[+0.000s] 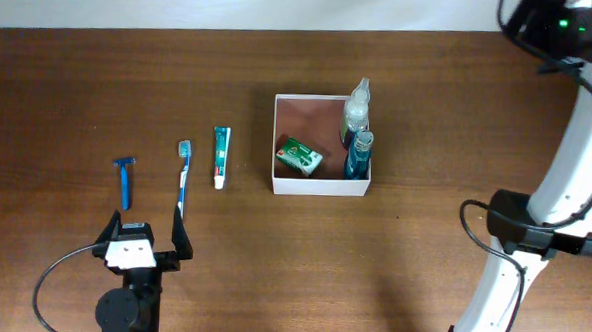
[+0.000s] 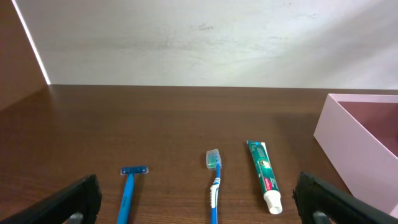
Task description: Pack container
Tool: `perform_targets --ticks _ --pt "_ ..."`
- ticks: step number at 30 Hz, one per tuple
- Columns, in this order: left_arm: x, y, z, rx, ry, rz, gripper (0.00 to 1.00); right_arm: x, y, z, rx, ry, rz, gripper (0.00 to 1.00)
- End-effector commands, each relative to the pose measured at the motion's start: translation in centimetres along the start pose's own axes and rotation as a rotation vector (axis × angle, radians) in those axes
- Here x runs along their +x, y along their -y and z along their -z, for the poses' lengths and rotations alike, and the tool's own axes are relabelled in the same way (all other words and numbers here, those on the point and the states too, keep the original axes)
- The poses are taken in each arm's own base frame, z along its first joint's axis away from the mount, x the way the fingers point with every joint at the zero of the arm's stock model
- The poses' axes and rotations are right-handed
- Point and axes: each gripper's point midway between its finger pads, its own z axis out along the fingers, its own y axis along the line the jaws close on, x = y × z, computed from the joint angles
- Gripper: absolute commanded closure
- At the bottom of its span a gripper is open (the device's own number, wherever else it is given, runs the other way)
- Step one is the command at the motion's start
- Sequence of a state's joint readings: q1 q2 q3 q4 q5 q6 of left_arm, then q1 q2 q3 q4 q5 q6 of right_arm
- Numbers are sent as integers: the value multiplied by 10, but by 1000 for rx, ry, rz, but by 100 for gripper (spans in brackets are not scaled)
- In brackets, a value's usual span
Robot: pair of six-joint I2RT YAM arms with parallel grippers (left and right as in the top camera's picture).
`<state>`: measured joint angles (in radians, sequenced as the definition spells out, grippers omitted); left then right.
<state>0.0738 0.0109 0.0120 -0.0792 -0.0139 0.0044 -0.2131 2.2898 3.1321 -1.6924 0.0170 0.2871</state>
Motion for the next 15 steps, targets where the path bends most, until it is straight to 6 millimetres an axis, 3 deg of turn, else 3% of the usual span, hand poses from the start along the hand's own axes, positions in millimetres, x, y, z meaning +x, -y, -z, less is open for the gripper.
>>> perform_targets --ticks 1,15 --pt "1 3 0 14 -1 -12 0 -4 21 0 14 -4 -41 1" --pt "1 3 0 14 -1 -12 1 -7 40 -4 88 3 24 2"
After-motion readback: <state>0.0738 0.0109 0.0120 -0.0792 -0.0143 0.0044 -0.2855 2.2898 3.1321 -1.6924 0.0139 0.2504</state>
